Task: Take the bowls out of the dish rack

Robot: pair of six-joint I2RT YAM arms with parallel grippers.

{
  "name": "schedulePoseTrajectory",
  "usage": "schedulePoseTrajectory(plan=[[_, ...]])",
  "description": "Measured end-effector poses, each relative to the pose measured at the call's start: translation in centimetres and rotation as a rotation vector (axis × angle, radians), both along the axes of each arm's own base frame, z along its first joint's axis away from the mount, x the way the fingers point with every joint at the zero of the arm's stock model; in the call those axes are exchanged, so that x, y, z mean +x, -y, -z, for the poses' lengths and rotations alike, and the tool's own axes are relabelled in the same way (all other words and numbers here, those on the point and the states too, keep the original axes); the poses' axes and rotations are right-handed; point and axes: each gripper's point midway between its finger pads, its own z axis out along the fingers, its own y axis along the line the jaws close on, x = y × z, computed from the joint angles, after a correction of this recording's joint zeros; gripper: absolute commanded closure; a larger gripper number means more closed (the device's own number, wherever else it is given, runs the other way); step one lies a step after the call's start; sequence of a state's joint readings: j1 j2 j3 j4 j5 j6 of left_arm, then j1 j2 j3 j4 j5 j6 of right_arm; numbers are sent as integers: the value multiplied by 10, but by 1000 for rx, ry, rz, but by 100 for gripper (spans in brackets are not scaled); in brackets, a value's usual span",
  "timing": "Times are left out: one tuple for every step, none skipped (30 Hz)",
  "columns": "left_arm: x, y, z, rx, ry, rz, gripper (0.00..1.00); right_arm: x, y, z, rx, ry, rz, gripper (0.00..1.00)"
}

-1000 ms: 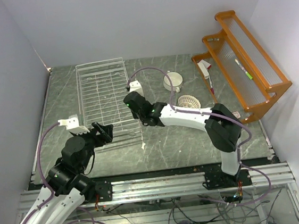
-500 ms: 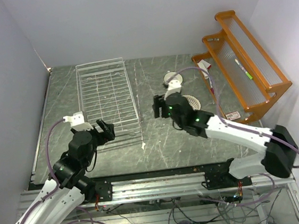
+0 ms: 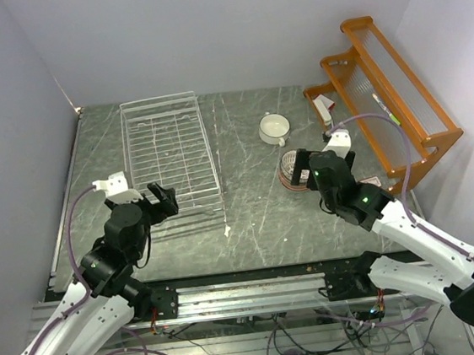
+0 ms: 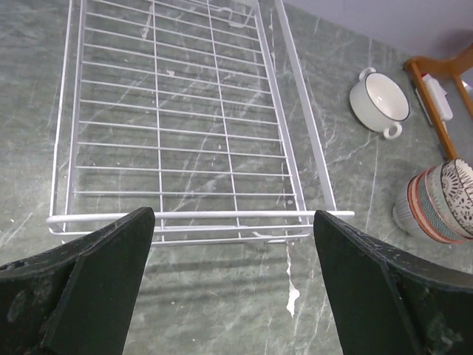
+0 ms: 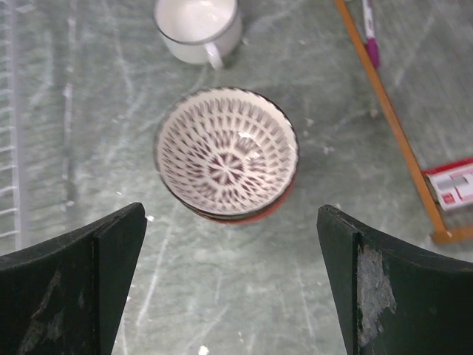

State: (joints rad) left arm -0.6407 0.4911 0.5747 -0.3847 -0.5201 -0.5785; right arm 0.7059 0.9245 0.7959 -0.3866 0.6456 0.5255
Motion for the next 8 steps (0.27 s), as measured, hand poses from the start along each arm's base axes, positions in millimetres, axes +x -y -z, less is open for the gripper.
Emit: schedulePoseTrajectory(plan=[[0,-1,-3,-3,8,-2,1,-3,5,5,-13,-25,17,0],[-1,-1,-4,-5,13,-3,1,-6,7,9,-24,-42,26,0],[-1,-2,-7,-9,18,-2,1,-8,10,14,-34,-61,35,0],[-1,-2,-8,-11,20,-2,1,-10,13,18,-44,-76,43,0],[-1,-2,-10,-12,22,-2,1,-12,15,20,-51,-88,51,0],[-2,-2,-13,-14,25,-2,1,-14,18,22,-57,-94,63,0],[-2,-2,-15,-17,29,-2,1,-15,20,23,-63,-100,72,0],[-2,-2,-17,-19,32,-2,1,-16,22,24,-68,-103,81,0]])
